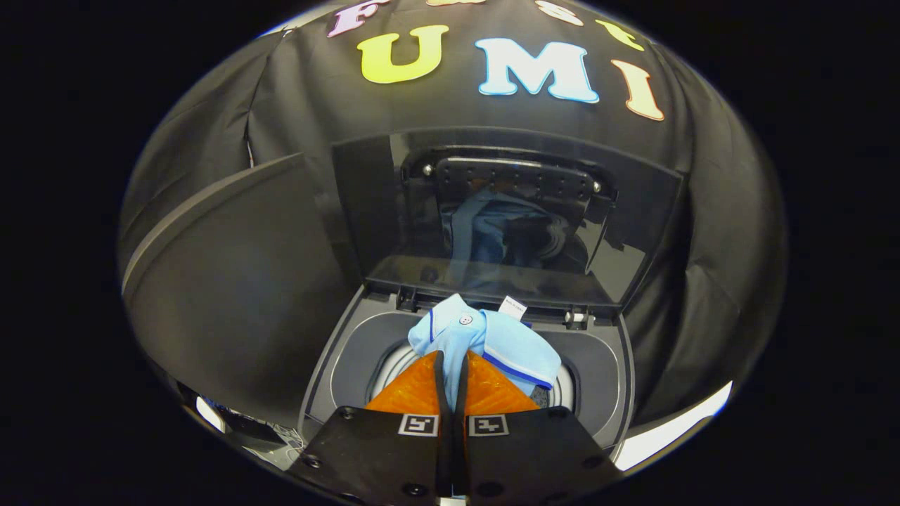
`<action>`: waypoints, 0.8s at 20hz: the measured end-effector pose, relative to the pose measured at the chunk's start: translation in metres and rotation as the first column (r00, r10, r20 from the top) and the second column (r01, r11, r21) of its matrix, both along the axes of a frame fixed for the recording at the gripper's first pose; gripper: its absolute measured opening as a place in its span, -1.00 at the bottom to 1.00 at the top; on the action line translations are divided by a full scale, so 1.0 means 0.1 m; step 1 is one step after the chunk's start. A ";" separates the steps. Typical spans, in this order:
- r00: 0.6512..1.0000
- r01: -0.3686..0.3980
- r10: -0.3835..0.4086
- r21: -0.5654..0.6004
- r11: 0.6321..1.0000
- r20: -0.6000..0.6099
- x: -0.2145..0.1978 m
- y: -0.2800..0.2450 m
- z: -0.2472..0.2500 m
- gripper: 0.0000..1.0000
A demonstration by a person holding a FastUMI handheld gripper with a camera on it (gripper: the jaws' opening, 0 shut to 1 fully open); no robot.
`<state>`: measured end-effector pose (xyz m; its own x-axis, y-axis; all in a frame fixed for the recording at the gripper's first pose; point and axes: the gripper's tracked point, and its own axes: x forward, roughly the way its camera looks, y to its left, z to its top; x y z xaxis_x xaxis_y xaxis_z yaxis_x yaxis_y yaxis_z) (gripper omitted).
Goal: Put the clothes into the washing machine and then close the washing machine lid.
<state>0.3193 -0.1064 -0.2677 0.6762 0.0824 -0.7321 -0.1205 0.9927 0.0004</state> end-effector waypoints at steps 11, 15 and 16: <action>0.998 0.014 -0.013 0.002 1.000 -0.067 -0.17 0.04 -0.31 0.41; 0.999 0.026 -0.026 -0.008 1.000 -0.044 -0.18 0.02 -0.27 0.96; 0.999 0.032 -0.032 -0.004 0.999 -0.025 -0.16 0.02 -0.22 0.96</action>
<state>0.3029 -0.1045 -0.2895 0.6597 0.0589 -0.7492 -0.0889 0.9960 0.0000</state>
